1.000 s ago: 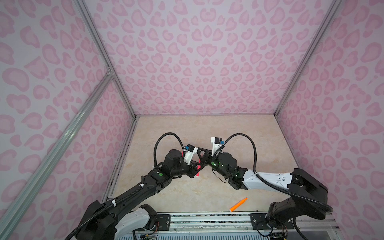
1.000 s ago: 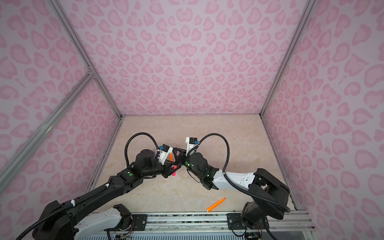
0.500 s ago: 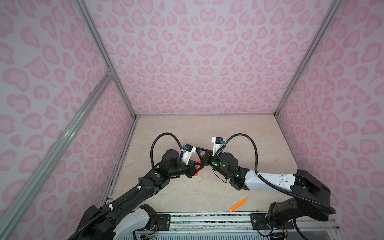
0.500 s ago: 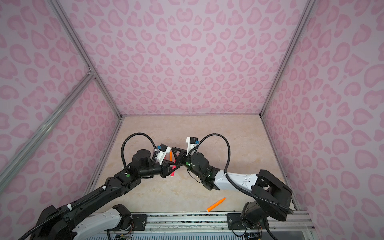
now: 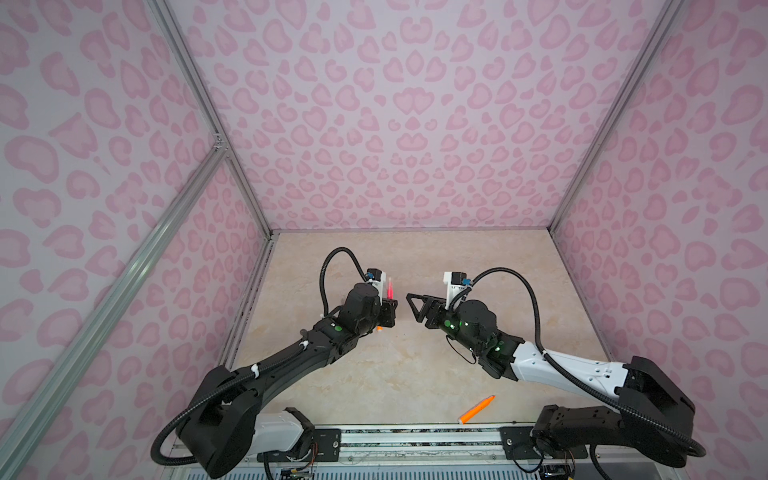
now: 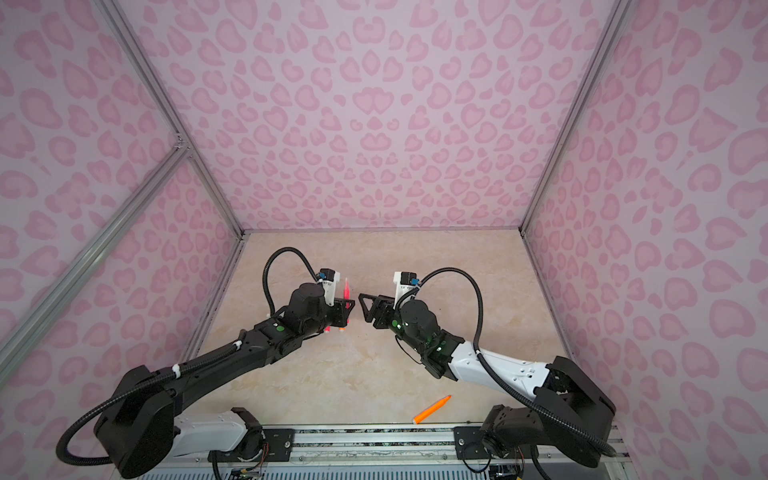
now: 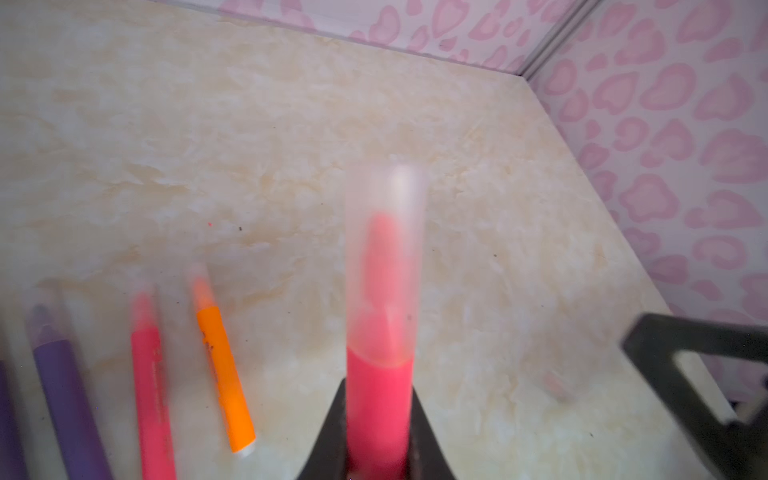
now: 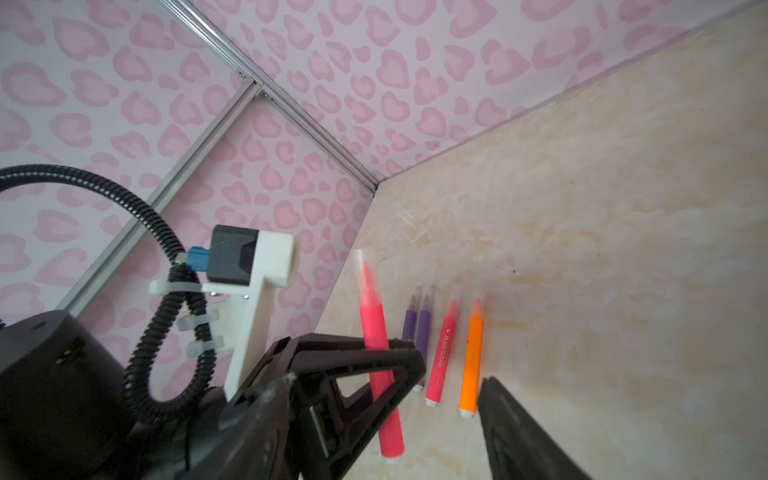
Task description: Insert the pens into the pen caps
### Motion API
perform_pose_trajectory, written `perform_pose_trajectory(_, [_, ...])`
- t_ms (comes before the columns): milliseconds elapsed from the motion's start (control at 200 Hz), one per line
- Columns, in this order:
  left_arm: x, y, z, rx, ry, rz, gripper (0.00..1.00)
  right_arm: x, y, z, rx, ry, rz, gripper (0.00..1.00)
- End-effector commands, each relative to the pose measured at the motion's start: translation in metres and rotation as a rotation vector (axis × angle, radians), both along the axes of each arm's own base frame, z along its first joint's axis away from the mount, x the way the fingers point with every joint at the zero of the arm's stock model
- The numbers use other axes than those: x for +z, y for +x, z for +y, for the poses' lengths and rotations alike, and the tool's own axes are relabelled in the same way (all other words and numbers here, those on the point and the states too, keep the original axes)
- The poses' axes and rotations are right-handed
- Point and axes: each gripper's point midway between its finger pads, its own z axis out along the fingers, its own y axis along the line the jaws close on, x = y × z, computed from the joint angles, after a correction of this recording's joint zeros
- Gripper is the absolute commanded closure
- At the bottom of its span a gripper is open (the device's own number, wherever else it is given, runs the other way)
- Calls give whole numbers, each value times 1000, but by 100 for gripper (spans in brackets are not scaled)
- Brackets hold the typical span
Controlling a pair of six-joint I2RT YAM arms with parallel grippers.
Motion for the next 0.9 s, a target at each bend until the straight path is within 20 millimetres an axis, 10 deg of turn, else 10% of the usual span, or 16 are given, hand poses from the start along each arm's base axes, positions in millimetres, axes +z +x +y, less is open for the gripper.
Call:
perform_pose_trajectory(0, [-24,9,0,56,51,95,96,-8,7,-21,-71,-38,9,28])
perform_pose_trajectory(305, [-109,14,6,145,281,403,97,-11,18,-48,-163,-43,8,30])
perform_pose_trajectory(755, [-145,15,24,199,476,532,97,-17,22,-41,-131,-50,32,31])
perform_pose_trajectory(895, [-147,15,24,194,476,540,82,-17,22,-41,-131,-51,32,31])
